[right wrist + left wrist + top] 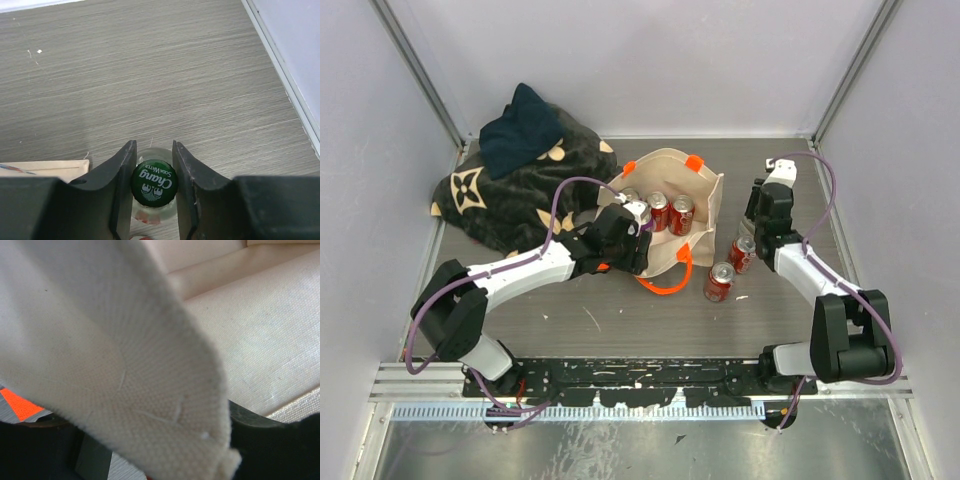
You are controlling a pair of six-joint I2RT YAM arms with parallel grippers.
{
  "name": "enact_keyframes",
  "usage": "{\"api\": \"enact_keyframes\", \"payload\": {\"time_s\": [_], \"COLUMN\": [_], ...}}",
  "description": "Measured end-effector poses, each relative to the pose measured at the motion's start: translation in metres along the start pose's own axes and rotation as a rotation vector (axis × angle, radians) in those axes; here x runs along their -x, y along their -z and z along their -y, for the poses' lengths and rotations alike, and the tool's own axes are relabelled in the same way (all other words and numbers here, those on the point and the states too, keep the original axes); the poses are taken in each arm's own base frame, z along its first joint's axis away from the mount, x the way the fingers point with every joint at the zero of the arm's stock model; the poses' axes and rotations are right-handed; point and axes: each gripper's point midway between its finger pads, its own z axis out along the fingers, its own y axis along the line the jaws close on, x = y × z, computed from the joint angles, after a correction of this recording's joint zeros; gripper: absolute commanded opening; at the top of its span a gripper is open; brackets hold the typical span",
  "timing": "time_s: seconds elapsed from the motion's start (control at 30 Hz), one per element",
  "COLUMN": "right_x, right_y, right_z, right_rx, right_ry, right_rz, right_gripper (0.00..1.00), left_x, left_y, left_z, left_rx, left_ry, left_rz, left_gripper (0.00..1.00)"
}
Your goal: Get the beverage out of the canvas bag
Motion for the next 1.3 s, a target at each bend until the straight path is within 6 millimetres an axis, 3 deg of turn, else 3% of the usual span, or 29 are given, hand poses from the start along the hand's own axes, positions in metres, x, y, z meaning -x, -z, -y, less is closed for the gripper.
{"api": "enact_keyframes", "payload": {"time_s": [0.1,0.2,0.27,0.43,0.57,0.7,0.8,0.9,0.97,1.03,1.07,1.13,1.23,1.3], "right_x": [0.0,0.003,0.008,0.024,0.043,0.102,0.165,0.222,0.252,0.27,0.273,0.265,0.225,0.188], "right_y": [0.003,0.009,0.013,0.02,0.027,0.052,0.083,0.127,0.154,0.171,0.174,0.175,0.161,0.147], "right_z": [0.002,0.005,0.007,0.008,0.003,-0.018,-0.053,-0.094,-0.121,-0.151,-0.161,-0.189,-0.223,-0.242], "right_rx": [0.001,-0.005,-0.008,-0.01,0.003,0.061,0.156,0.282,0.368,0.446,0.468,0.513,0.542,0.547], "right_ry": [-0.006,-0.019,-0.025,-0.042,-0.047,-0.065,-0.087,-0.109,-0.117,-0.108,-0.1,-0.06,0.028,0.095], "right_rz": [0.032,0.062,0.084,0.131,0.154,0.239,0.331,0.407,0.436,0.434,0.425,0.377,0.266,0.177], "right_gripper": [0.56,0.87,0.92,0.92,0.85,0.73,0.65,0.55,0.48,0.43,0.37,0.05,0.01,0.01], "left_x": [0.0,0.0,0.0,0.0,0.001,0.0,-0.001,0.002,0.004,0.006,0.006,0.007,0.006,0.006], "left_y": [0.0,0.0,0.0,0.0,0.0,0.001,0.004,0.007,0.008,0.01,0.011,0.012,0.014,0.015], "left_z": [0.0,-0.001,-0.001,-0.001,-0.001,-0.002,-0.003,-0.003,-0.004,-0.004,-0.004,-0.004,-0.005,-0.005], "left_rx": [0.003,0.007,0.007,0.008,0.01,0.012,0.014,0.018,0.02,0.021,0.021,0.022,0.023,0.023], "left_ry": [0.006,0.012,0.013,0.016,0.016,0.017,0.018,0.018,0.018,0.018,0.018,0.018,0.018,0.018], "left_rz": [0.001,0.002,0.002,0.002,0.003,0.006,0.01,0.021,0.029,0.036,0.038,0.042,0.047,0.049], "left_gripper": [0.66,0.66,0.66,0.66,0.66,0.66,0.66,0.66,0.66,0.66,0.66,0.66,0.66,0.66]}}
